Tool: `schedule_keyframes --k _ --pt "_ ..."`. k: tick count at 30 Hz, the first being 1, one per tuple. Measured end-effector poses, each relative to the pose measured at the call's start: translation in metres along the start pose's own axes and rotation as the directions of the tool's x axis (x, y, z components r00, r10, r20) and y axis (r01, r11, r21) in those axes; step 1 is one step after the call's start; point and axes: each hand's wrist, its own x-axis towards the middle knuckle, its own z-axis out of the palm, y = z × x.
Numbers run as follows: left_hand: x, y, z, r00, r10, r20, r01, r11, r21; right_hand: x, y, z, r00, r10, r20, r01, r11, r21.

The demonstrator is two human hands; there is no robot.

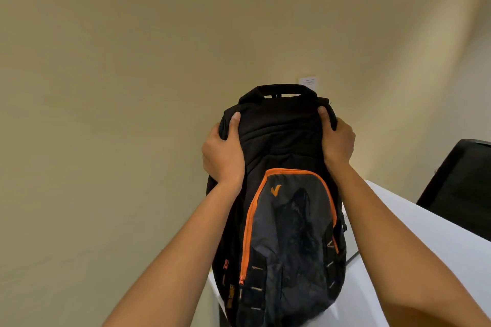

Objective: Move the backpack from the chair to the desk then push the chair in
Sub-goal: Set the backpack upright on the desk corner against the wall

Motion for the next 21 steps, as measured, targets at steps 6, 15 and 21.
schedule_keyframes --k 6,15,21 --pt "-0.005 -0.021 0.005 0.999 0.048 0.018 -0.050 0.993 0.110 0.000 0.025 0.004 0.988 -0.081 0.131 0.082 0.997 -0.002" --pt "-0.011 -0.056 -0.004 0.999 0.001 0.047 -0.009 0.983 0.182 -0.026 0.066 -0.005 0.917 0.010 0.399 -0.047 0.995 0.083" --pt "-0.031 -0.095 -0.021 0.995 -0.050 0.087 0.029 0.973 0.229 -0.053 0.115 -0.017 0.889 0.078 0.452 -0.094 0.996 0.012"
